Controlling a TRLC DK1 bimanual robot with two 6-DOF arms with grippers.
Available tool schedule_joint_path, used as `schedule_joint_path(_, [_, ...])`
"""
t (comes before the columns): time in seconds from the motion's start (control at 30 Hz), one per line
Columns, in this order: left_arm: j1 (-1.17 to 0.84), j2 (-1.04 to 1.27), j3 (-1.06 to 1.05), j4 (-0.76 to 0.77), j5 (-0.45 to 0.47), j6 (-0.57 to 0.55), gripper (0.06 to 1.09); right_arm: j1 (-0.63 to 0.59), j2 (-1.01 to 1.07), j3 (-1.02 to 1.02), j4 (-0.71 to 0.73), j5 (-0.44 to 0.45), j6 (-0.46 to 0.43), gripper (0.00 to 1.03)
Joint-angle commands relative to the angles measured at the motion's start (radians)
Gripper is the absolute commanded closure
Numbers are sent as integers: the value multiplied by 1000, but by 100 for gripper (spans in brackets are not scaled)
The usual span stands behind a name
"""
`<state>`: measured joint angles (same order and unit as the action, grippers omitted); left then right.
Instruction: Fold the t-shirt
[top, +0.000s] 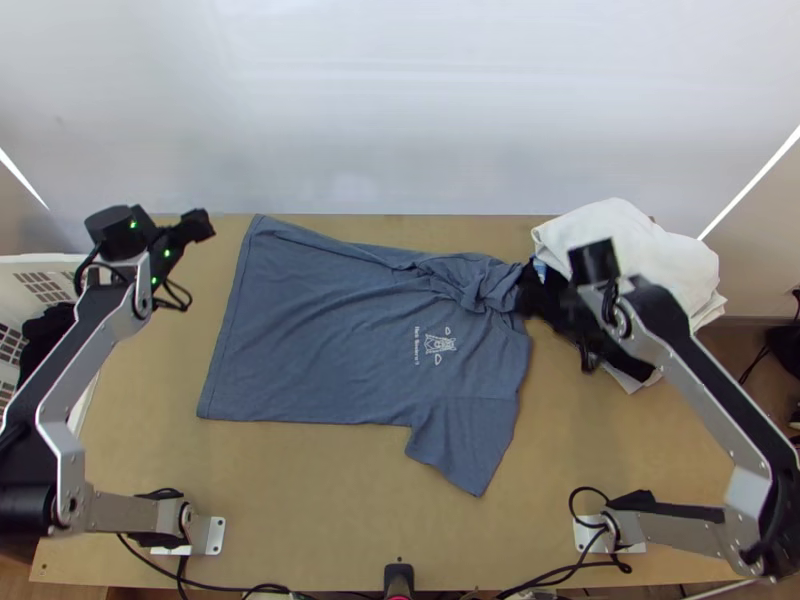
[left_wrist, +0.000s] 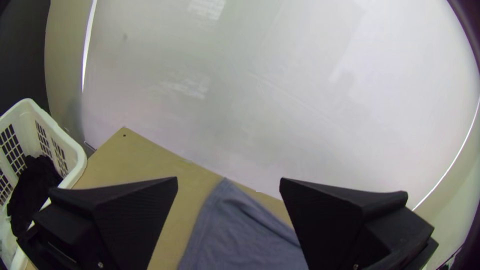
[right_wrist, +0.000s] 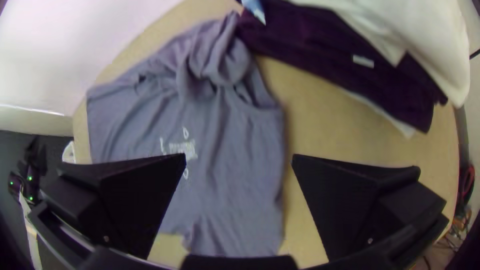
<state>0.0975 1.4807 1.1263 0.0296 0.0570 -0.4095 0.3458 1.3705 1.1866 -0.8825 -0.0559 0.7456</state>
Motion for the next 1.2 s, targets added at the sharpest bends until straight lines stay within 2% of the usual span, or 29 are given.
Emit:
schedule_joint_path(0.0, [33, -129, -126, -66, 29, 24, 10, 121, -152, -196, -162, -84, 81, 4])
schedule_joint_path(0.1, [42, -166, -161, -68, 30, 29, 10, 170, -246, -306, -107, -44, 44, 4])
schedule_joint_path(0.13, [44, -175, -168, -69, 30, 29, 10, 176, -291, -354, -46, -44, 31, 6])
schedule_joint_path(0.2, [42, -189, -174, -79, 30, 29, 10, 157, -383, -455, 129, -38, 15, 16])
schedule_joint_path(0.23, [38, -195, -174, -85, 30, 29, 10, 137, -409, -495, 177, -39, -11, 16])
schedule_joint_path(0.33, [31, -217, -171, -99, 30, 28, 10, 131, -407, -545, 178, -48, -23, 17])
schedule_joint_path(0.4, [25, -226, -166, -114, 30, 29, 10, 125, -422, -579, 186, -53, -14, 31])
schedule_joint_path(0.5, [24, -231, -161, -123, 29, 29, 10, 110, -427, -619, 211, -53, -2, 45])
schedule_joint_path(0.8, [25, -247, -194, -146, 27, 32, 10, 102, -369, -656, 261, -131, -18, 45])
schedule_joint_path(0.83, [25, -250, -200, -151, 27, 32, 10, 102, -355, -657, 277, -134, -32, 46])
schedule_joint_path(0.93, [27, -275, -229, -172, 27, 38, 10, 99, -315, -662, 327, -136, -46, 58])
schedule_joint_path(1.17, [39, -333, -276, -195, 27, 52, 10, 99, -220, -662, 438, -144, -46, 59])
